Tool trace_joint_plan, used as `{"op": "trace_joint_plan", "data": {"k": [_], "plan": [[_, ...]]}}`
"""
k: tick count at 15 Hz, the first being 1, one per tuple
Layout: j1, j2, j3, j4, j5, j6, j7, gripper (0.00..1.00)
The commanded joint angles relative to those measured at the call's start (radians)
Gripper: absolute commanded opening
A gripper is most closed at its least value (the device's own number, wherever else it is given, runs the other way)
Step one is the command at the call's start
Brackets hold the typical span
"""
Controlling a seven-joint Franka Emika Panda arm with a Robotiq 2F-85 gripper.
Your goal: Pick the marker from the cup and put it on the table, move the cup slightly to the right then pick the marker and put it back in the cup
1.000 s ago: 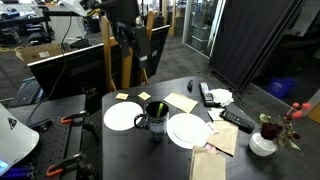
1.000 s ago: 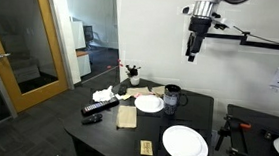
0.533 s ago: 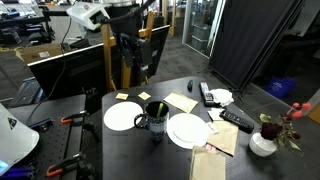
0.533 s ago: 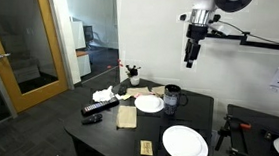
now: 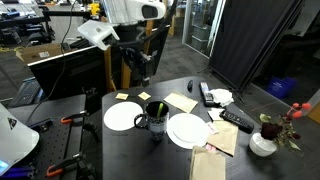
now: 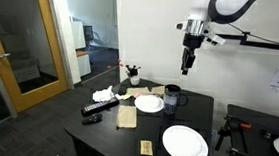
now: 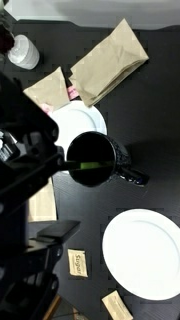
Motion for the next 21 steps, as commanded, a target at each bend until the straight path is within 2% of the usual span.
{"op": "trace_joint_plan", "data": {"k": [1, 7, 11, 14, 21], "plan": [[-0.009, 0.062, 0.015, 0.007, -0.028, 0.069, 0.017, 0.54], [-0.021, 0.132, 0.018, 0.018, -0.064, 0.127, 0.028, 0.46], [-0.03, 0.158, 0.018, 0.02, -0.071, 0.149, 0.031, 0.46], [-0.033, 0.171, 0.017, 0.017, -0.073, 0.162, 0.027, 0.4], [-0.039, 0.206, 0.015, 0.023, -0.059, 0.173, 0.013, 0.4]]}}
